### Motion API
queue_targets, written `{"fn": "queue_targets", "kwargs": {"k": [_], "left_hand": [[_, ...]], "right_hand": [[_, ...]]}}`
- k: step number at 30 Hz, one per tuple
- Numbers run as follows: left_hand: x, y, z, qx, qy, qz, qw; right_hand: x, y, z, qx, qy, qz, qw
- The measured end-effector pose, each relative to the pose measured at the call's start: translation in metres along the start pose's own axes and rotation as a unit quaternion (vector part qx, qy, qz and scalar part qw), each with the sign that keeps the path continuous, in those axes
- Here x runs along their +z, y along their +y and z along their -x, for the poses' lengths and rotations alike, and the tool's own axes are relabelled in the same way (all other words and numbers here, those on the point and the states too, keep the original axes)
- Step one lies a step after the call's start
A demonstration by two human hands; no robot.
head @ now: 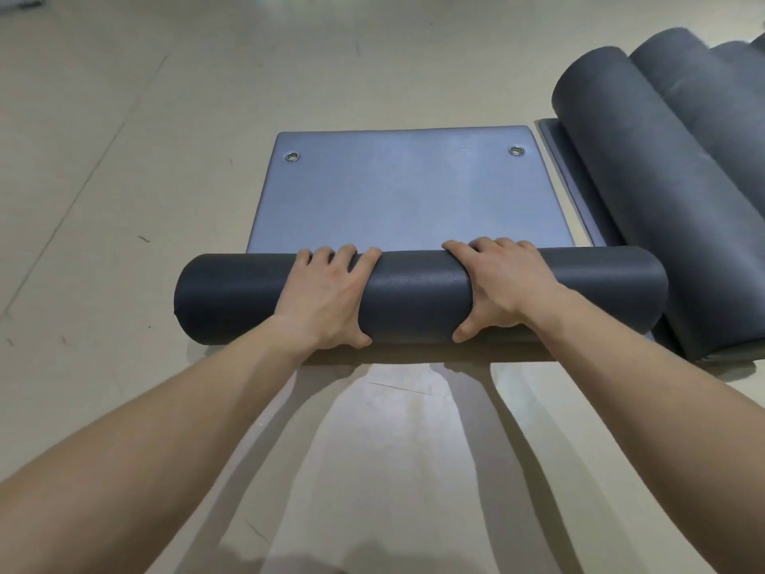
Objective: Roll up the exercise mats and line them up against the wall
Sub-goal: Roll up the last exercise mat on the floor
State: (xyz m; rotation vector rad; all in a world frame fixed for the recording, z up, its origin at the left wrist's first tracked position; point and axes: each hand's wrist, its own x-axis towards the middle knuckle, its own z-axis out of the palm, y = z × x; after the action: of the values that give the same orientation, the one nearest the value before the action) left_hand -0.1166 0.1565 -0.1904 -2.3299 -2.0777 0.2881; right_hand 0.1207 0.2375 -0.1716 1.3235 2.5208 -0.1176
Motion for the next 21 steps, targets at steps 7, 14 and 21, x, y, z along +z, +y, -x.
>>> {"fn": "queue_targets", "kwargs": {"k": [7, 14, 21], "left_hand": [[-0.028, 0.002, 0.012, 0.061, -0.145, -0.001, 0.988], [-0.031, -0.003, 0.007, 0.046, -0.295, 0.145, 0.943], [0.023, 0.003, 0.084, 0.042, -0.018, -0.012, 0.999]], "right_hand": [[-0.02, -0.001, 0.025, -0.021, -0.162, -0.096, 0.982], [0.036, -0.029, 0.1, -0.003, -0.003, -0.026, 1.0], [0.018, -0.013, 0.068, -0.012, -0.064, -0.063, 0.996]]}}
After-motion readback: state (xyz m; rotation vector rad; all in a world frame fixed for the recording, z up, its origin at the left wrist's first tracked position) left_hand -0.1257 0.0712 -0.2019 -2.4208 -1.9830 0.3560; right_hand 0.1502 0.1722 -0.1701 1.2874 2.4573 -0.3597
